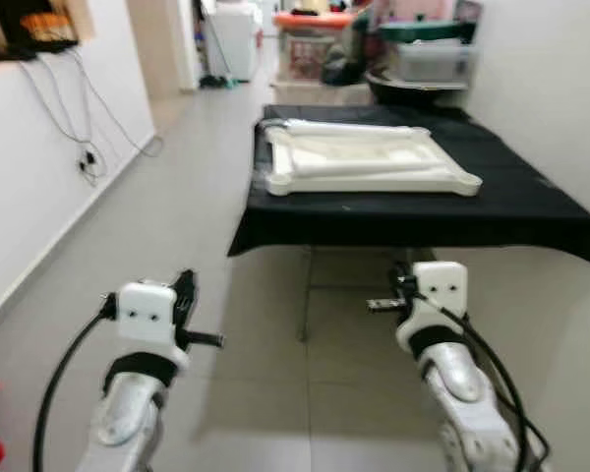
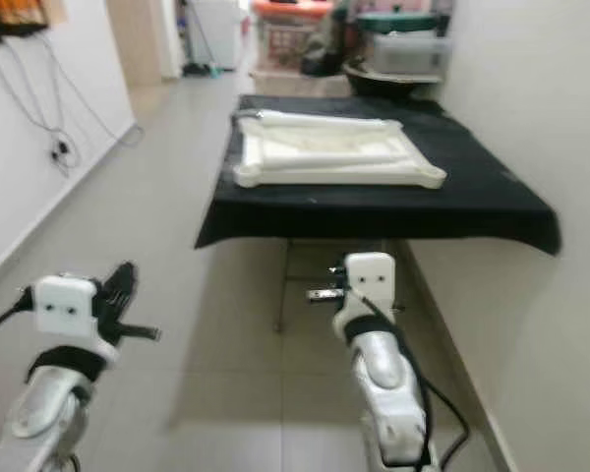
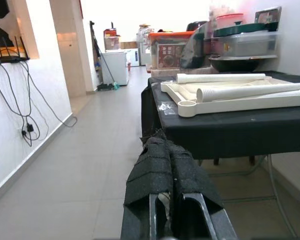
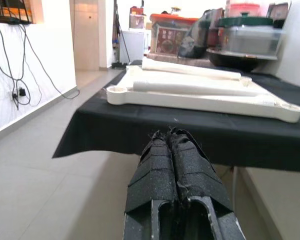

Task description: Building children table

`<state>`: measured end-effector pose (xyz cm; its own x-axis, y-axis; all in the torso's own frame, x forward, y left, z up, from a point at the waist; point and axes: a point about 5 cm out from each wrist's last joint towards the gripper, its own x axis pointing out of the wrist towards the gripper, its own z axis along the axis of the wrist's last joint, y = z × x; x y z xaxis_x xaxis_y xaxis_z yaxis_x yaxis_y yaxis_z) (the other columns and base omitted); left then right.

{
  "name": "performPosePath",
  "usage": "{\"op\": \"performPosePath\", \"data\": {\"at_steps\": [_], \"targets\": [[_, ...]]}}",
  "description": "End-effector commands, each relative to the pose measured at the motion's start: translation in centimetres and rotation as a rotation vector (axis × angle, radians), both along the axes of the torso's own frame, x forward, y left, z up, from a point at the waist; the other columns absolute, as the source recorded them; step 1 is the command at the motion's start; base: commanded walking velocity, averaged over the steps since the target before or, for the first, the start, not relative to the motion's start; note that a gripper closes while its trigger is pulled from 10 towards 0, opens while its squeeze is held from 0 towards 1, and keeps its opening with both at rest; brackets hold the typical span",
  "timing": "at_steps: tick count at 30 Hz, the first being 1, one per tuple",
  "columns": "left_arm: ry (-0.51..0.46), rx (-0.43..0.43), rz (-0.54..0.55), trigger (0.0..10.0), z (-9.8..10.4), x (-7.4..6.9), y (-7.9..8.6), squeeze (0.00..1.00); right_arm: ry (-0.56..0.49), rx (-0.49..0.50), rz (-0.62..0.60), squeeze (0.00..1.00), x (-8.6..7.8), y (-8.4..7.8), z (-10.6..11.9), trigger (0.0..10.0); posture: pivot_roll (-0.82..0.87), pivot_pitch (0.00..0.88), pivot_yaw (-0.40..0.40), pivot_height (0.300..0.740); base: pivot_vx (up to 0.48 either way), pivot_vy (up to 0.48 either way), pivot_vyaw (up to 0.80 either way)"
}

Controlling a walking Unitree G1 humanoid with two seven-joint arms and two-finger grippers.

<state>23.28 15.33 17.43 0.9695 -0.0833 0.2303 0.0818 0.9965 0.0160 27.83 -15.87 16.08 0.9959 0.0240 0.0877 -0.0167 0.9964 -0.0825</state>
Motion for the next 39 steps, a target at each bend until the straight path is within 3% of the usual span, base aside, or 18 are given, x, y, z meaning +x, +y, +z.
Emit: {"op": "performPosePath", "data": {"at_steps": [1,7,11,12,13,15,17,18,19,39], "targets": [[0.01,-0.016,-0.01,10.0,-0.2,0.1,-0.3,0.0,0.016,0.002,-0.023,0.0,-0.1,-0.6,-0.2,10.0,0.04,0.0,-0.036,0.74,0.0,0.0,0.0],[0.004,-0.025,-0.021,10.0,-0.1,0.2,-0.6,0.0,0.001,-0.006,-0.028,0.0,0.0,-1.0,0.0,10.0,0.04,0.0,-0.035,0.74,0.393,0.0,0.0],[0.002,-0.024,-0.016,10.0,-0.1,0.2,-0.4,0.0,-0.019,0.039,-0.007,0.0,0.0,-0.9,0.4,10.0,0.04,0.0,-0.037,0.74,0.39,0.0,0.0],[0.002,-0.024,-0.015,10.0,0.0,0.2,-0.4,0.0,-0.034,0.052,0.003,0.61,0.0,-0.8,0.6,10.0,0.04,0.0,-0.037,0.74,0.39,0.0,0.0],[0.004,-0.022,-0.014,10.0,-0.1,0.2,-0.4,0.0,-0.05,0.071,0.015,1.0,-0.1,-0.9,0.9,10.0,0.04,0.0,-0.037,0.74,0.39,0.0,0.0],[0.007,-0.022,-0.014,10.0,-0.1,0.3,-0.4,0.01,-0.067,0.086,0.027,1.0,-0.1,-0.8,1.2,10.0,0.04,0.0,-0.037,0.74,0.39,0.0,0.0],[0.022,-0.019,-0.01,10.0,-0.4,0.3,-0.6,0.88,-0.091,0.108,0.047,1.0,-0.3,-0.8,1.6,10.0,0.04,0.0,-0.037,0.74,0.358,0.0,0.0],[0.022,-0.019,-0.009,10.0,-0.4,0.3,-0.5,0.88,-0.092,0.108,0.048,1.0,-0.3,-0.8,1.6,10.0,0.04,0.0,-0.037,0.74,0.356,0.0,0.0],[0.015,-0.017,-0.009,10.0,-0.3,0.3,-0.5,1.0,-0.093,0.11,0.053,1.0,-0.3,-0.7,1.7,10.0,0.04,0.0,-0.039,0.74,0.412,0.0,0.0],[-0.021,-0.042,-0.016,10.0,0.2,0.4,-0.6,1.0,-0.1,0.12,0.1,1.0,-0.3,-0.3,1.8,10.0,0.04,0.0,-0.039,0.74,0.476,0.0,0.0]]}}
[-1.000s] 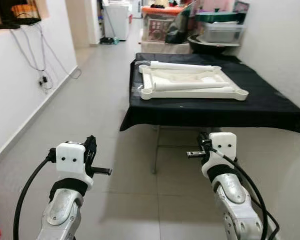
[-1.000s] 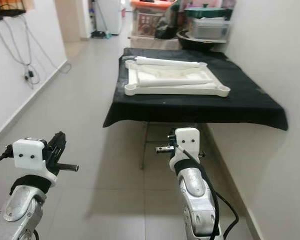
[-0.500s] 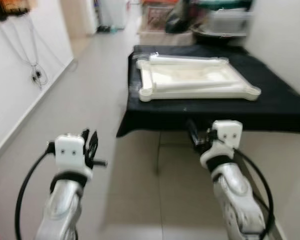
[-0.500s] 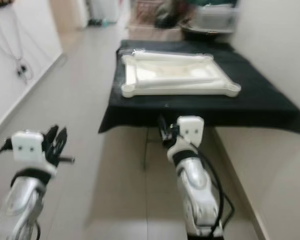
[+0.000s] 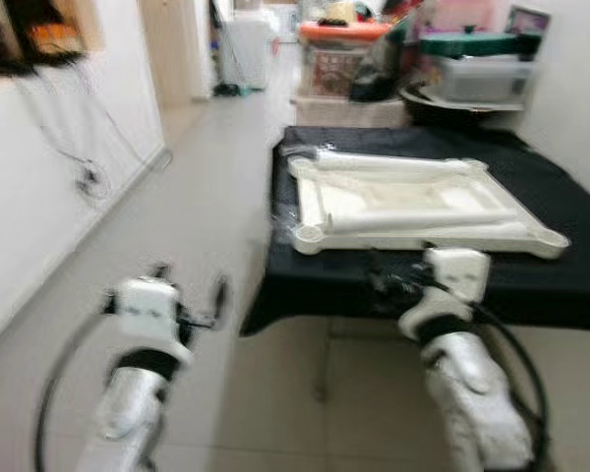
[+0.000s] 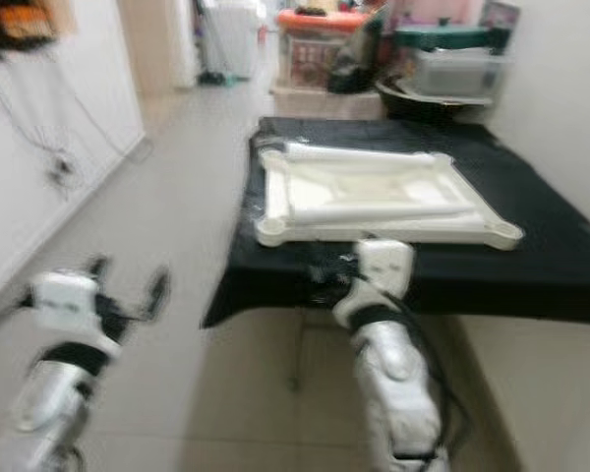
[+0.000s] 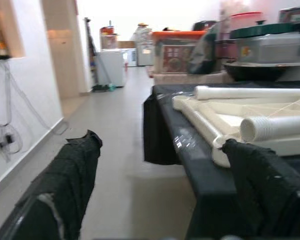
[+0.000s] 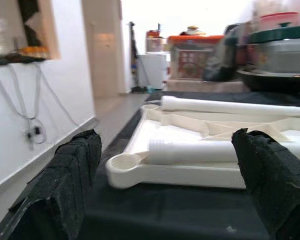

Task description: Building children table

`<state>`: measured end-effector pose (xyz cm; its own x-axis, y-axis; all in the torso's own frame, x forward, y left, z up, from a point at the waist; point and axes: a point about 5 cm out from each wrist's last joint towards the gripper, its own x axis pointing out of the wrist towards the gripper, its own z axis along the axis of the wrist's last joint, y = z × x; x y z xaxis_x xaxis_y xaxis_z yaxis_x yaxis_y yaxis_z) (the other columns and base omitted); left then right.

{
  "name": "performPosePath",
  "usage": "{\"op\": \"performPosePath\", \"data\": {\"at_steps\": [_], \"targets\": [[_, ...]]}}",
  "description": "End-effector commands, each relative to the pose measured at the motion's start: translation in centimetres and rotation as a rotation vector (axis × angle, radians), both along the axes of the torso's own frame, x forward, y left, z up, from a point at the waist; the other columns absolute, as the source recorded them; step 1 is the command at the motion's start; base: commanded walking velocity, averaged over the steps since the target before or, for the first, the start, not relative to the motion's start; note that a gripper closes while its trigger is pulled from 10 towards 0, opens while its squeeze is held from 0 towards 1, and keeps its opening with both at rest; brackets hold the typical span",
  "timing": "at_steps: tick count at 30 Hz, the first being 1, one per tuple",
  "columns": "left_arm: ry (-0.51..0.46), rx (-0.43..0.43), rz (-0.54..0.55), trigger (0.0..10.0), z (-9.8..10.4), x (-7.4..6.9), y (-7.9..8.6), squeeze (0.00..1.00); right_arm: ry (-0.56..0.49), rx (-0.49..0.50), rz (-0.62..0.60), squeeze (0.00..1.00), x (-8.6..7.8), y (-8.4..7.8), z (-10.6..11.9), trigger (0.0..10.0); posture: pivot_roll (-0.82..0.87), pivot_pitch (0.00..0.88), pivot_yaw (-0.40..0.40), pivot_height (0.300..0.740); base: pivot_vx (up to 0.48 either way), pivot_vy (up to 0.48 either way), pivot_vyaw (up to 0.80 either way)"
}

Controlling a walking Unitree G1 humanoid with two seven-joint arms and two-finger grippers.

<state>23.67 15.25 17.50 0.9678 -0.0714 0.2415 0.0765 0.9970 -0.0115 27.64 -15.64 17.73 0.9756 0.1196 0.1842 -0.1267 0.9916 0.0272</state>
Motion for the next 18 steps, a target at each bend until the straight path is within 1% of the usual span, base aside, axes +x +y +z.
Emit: {"op": "performPosePath", "data": {"at_steps": [1,18], "targets": [[-0.012,-0.014,-0.021,10.0,0.15,0.02,-0.53,1.0,-0.01,0.005,-0.013,1.0,-0.06,-0.57,0.19,10.0,0.04,0.0,-0.039,0.74,0.48,0.0,0.0],[-0.023,-0.013,-0.024,10.0,0.23,0.12,-0.49,1.0,-0.014,0.009,0.001,1.0,0.01,-0.28,0.22,10.0,0.04,0.0,-0.037,0.74,0.48,0.0,0.0]]}}
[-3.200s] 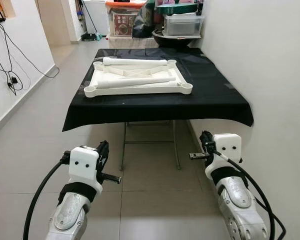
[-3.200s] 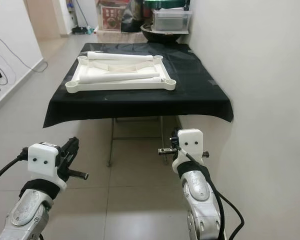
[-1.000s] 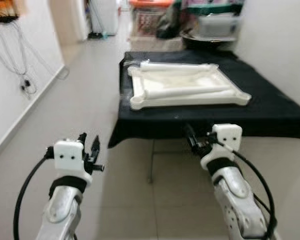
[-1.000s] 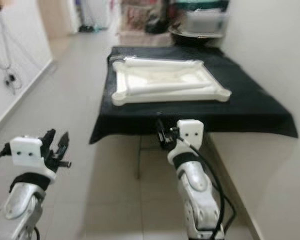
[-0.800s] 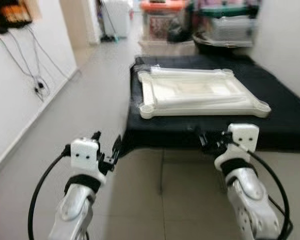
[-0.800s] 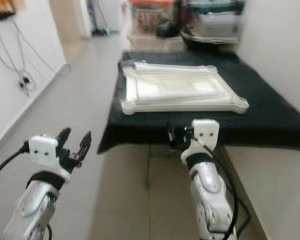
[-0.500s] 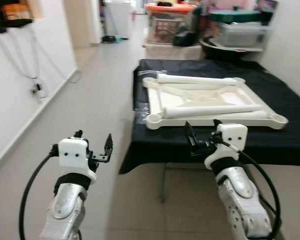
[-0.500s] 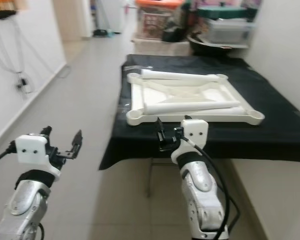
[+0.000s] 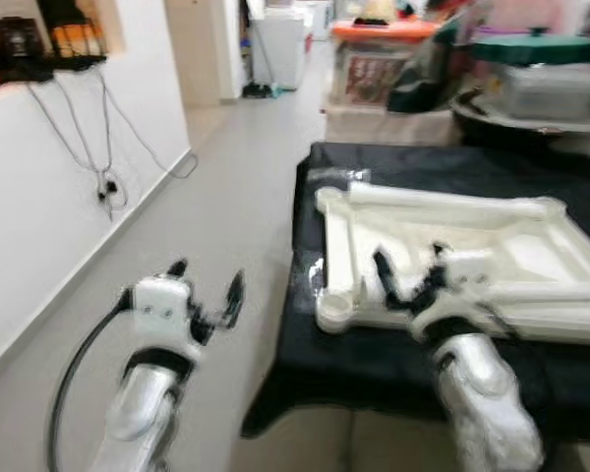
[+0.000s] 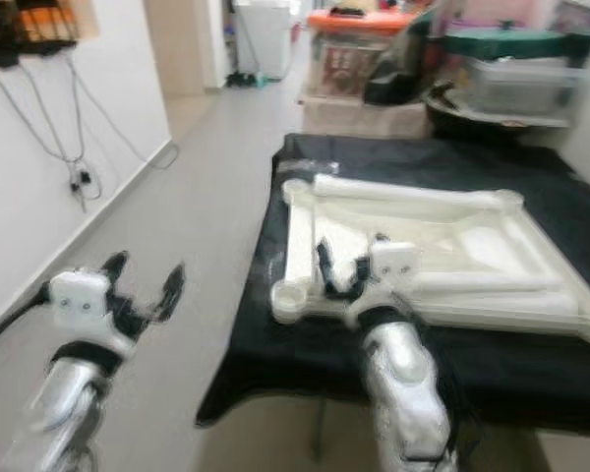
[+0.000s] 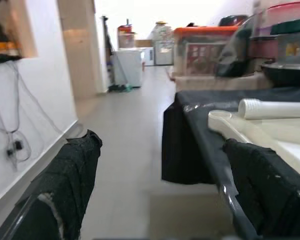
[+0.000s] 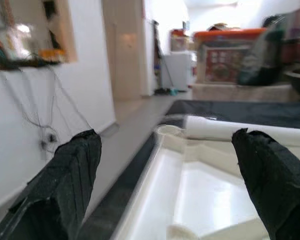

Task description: Building children table

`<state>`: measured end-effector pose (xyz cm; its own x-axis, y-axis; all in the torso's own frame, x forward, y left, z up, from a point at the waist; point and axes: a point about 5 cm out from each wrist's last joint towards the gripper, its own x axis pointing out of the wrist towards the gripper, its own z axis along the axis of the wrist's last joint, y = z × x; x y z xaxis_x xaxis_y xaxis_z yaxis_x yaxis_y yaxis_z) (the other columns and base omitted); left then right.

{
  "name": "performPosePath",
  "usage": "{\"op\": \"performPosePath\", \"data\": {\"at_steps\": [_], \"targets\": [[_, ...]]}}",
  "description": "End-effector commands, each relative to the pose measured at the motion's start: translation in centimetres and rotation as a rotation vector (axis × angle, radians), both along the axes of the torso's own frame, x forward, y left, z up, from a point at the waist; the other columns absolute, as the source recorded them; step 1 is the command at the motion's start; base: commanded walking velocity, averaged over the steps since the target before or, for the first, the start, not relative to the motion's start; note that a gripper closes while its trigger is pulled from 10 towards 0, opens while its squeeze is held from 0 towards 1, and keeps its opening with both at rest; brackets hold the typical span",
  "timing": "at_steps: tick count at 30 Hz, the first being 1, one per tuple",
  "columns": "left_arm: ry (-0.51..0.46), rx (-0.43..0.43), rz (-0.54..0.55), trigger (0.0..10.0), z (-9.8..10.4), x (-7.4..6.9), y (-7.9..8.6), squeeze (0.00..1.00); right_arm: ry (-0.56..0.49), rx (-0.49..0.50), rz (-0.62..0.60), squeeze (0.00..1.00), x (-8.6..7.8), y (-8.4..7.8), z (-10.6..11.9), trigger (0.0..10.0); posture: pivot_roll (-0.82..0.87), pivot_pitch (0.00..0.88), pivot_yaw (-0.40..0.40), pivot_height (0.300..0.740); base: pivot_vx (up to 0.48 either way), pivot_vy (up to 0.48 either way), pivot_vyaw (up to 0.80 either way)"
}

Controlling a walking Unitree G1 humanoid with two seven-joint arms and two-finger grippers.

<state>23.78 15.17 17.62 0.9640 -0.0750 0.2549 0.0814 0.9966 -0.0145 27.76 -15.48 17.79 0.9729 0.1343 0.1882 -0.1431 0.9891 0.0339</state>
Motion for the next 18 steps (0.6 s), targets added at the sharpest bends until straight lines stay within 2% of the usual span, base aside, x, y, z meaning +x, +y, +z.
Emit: {"op": "performPosePath", "data": {"at_steps": [1,6,11,12,13,14,18], "targets": [[-0.01,-0.008,-0.019,10.0,0.11,0.04,-0.42,1.0,-0.011,0.003,-0.014,1.0,-0.08,-0.4,0.15,10.0,0.04,0.0,-0.039,0.74,0.48,0.0,0.0],[-0.011,0.0,-0.013,10.0,0.08,0.16,-0.37,1.0,-0.012,0.003,-0.013,1.0,0.01,-0.29,0.11,10.0,0.04,0.0,-0.04,0.74,0.48,0.0,0.0],[0.009,0.016,0.02,10.0,-0.15,0.45,-0.07,0.98,0.001,-0.029,-0.041,1.0,0.18,-0.28,-0.06,10.0,0.04,0.0,-0.038,0.74,0.249,0.0,0.0],[0.019,0.021,0.034,10.0,-0.3,0.57,0.02,0.27,0.011,-0.043,-0.053,0.0,0.27,-0.3,-0.19,10.0,0.05,0.0,-0.037,0.74,0.0,0.0,0.0],[0.019,0.021,0.034,10.0,-0.3,0.57,0.02,0.27,0.011,-0.043,-0.053,0.0,0.27,-0.3,-0.19,10.0,0.05,0.0,-0.037,0.74,0.0,0.0,0.0],[0.024,0.024,0.042,10.0,-0.38,0.64,0.07,0.0,0.018,-0.051,-0.06,0.0,0.33,-0.3,-0.3,10.0,0.05,0.0,-0.037,0.74,0.0,0.0,0.0],[0.029,0.032,0.044,10.0,-0.52,0.76,0.16,0.0,0.03,-0.063,-0.069,0.0,0.48,-0.27,-0.47,10.0,0.05,0.0,-0.039,0.74,0.0,0.0,0.0]]}}
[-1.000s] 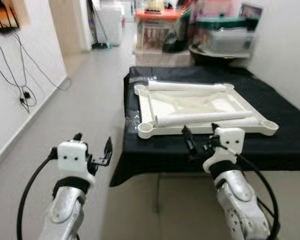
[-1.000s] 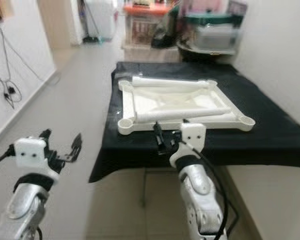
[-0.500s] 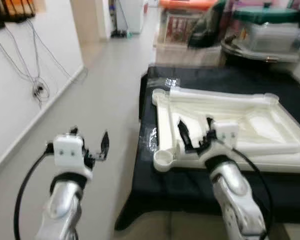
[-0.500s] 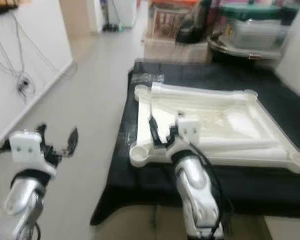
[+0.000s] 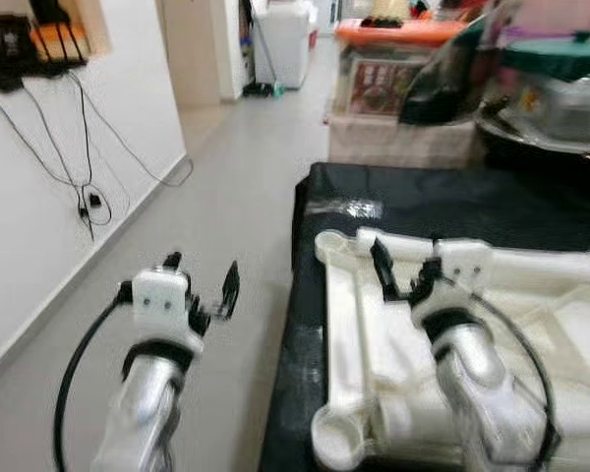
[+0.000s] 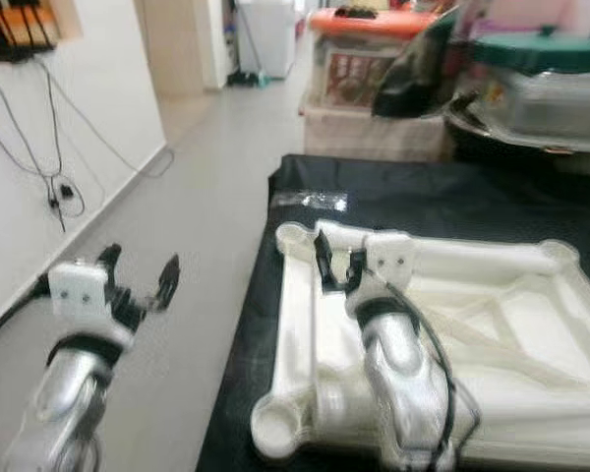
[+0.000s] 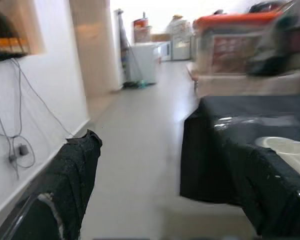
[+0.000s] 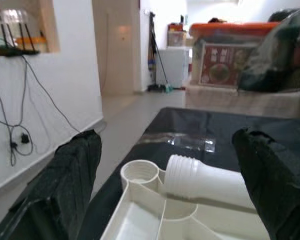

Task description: Building children table

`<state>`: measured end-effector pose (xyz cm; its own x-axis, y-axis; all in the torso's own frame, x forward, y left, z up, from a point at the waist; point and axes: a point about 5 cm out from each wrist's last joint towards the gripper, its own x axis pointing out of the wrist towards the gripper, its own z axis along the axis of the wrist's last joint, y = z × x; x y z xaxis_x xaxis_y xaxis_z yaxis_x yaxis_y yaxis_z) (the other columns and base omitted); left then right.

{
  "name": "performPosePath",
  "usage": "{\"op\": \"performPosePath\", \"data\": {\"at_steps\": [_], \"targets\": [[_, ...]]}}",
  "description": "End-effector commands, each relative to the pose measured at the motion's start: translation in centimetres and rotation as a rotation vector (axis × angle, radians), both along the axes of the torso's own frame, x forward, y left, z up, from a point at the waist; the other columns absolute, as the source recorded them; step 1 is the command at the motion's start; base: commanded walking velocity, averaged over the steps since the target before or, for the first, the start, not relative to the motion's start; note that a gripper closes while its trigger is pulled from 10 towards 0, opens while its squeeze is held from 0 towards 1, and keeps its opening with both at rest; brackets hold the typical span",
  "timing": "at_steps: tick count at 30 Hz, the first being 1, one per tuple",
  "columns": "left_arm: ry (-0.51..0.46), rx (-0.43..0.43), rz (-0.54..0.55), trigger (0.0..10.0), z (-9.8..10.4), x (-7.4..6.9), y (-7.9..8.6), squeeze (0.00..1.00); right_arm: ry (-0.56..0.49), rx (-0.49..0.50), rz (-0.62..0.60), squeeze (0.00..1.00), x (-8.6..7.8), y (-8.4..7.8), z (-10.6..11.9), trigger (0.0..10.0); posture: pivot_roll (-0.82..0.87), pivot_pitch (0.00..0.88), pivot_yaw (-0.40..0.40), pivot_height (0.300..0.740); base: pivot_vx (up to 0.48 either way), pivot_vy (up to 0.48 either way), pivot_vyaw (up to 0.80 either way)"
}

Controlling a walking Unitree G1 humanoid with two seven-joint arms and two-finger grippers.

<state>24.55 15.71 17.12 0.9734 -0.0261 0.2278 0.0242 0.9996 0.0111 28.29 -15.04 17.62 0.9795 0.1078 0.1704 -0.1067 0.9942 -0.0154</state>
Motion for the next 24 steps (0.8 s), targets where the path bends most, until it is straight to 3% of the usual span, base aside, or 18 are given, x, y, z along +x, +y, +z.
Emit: {"op": "performPosePath", "data": {"at_steps": [1,22,23,24], "targets": [[0.003,0.004,-0.013,10.0,-0.02,-0.01,-0.38,0.0,0.017,-0.012,-0.033,0.0,-0.05,-0.71,-0.3,10.0,0.05,0.0,-0.039,0.74,0.0,0.0,0.0],[0.03,0.001,0.012,10.0,-0.5,-0.21,-0.26,0.0,0.041,0.007,0.009,0.0,0.08,-0.31,-0.07,10.0,0.05,0.0,-0.054,0.74,0.0,0.0,0.0],[0.037,0.009,0.019,10.0,-0.62,-0.24,-0.14,0.0,0.038,0.0,0.015,0.0,0.06,-0.15,-0.04,10.0,0.0,0.0,0.0,0.74,0.0,0.0,0.0],[0.037,0.009,0.019,10.0,-0.62,-0.24,-0.14,0.0,0.038,0.0,0.015,0.0,0.06,-0.15,-0.04,10.0,0.0,0.0,0.0,0.74,0.0,0.0,0.0]]}}
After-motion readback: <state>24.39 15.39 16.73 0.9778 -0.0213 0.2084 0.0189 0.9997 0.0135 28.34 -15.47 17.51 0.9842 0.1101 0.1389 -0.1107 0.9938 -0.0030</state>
